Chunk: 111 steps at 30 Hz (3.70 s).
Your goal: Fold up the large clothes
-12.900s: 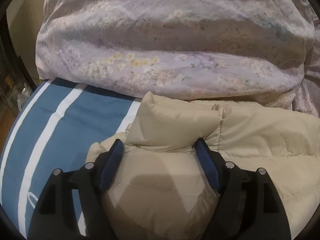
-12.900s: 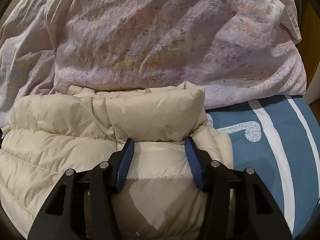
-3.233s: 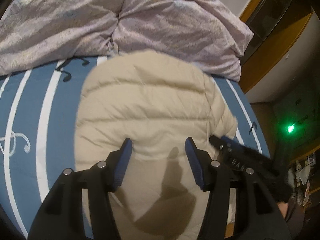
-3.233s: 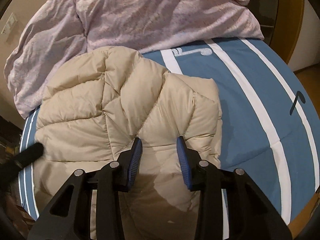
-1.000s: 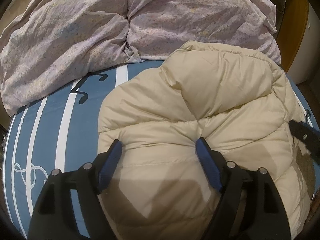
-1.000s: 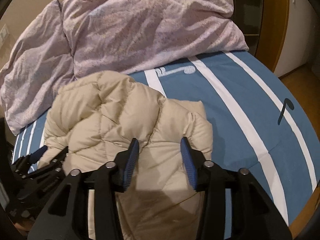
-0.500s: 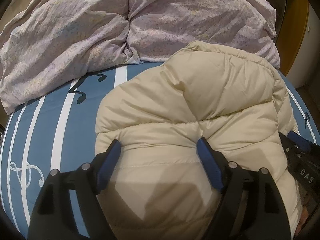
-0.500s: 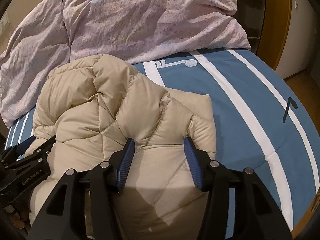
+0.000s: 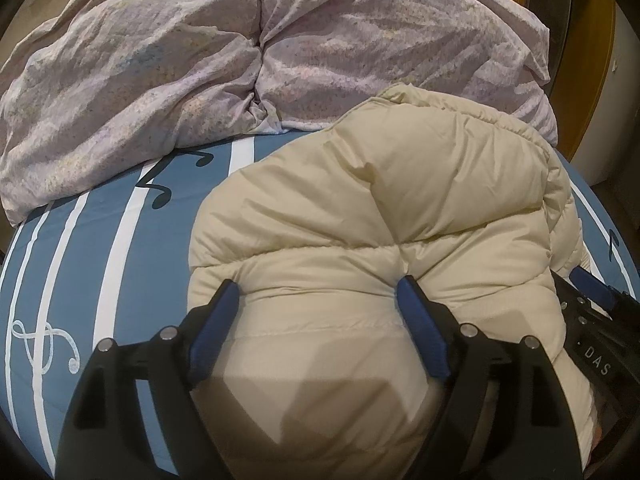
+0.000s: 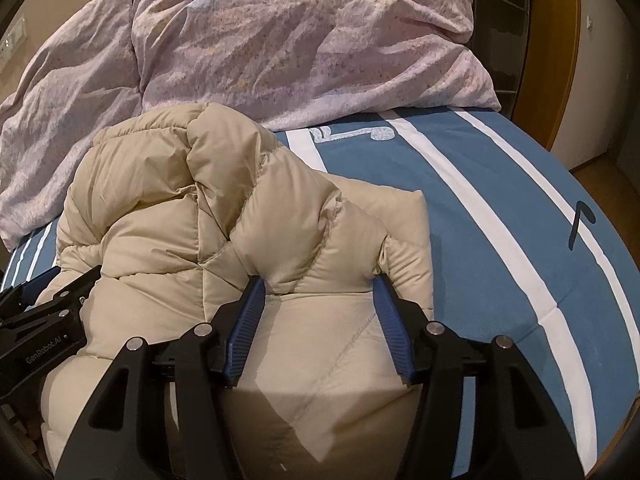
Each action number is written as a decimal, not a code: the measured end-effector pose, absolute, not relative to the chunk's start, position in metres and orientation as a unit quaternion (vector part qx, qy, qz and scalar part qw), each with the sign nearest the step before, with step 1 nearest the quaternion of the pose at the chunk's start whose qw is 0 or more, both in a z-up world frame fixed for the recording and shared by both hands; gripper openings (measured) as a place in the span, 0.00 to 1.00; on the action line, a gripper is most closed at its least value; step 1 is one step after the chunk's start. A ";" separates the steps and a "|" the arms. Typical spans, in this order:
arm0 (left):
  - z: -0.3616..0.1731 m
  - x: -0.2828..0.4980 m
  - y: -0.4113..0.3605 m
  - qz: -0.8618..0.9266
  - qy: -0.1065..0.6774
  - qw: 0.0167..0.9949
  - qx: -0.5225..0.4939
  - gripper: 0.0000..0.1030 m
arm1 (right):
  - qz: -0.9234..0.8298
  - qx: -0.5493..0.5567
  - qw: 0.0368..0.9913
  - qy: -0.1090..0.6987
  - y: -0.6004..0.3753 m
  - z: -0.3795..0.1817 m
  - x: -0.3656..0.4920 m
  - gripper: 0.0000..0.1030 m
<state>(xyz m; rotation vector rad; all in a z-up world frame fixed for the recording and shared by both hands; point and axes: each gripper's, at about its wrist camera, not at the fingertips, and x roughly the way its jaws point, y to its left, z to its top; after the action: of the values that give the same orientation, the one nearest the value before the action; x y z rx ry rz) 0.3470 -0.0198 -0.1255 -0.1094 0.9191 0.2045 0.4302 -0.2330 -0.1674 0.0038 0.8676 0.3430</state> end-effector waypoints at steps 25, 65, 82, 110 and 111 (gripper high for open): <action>-0.130 0.340 -0.018 0.108 0.407 0.905 -0.063 0.84 | 0.150 0.005 0.909 0.390 -0.234 -0.174 0.426 0.68; -0.135 0.346 -0.013 0.121 0.407 0.902 -0.075 0.87 | 0.149 0.012 0.900 0.411 -0.227 -0.181 0.437 0.70; -0.094 0.282 0.042 0.114 0.446 0.872 -0.165 0.87 | 0.225 0.144 0.815 0.515 -0.300 -0.168 0.463 0.83; -0.104 0.282 0.045 0.075 0.476 0.853 -0.198 0.87 | 0.322 0.215 0.724 0.571 -0.277 -0.197 0.464 0.47; -0.105 0.283 0.045 0.072 0.477 0.853 -0.201 0.87 | 0.321 0.215 0.725 0.569 -0.277 -0.197 0.462 0.46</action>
<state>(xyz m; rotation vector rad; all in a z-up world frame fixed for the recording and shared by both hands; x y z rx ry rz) 0.2827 0.0449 -0.1047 -0.4225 1.0032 0.1524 0.4624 -0.2775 -0.1965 0.4742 1.2558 0.7090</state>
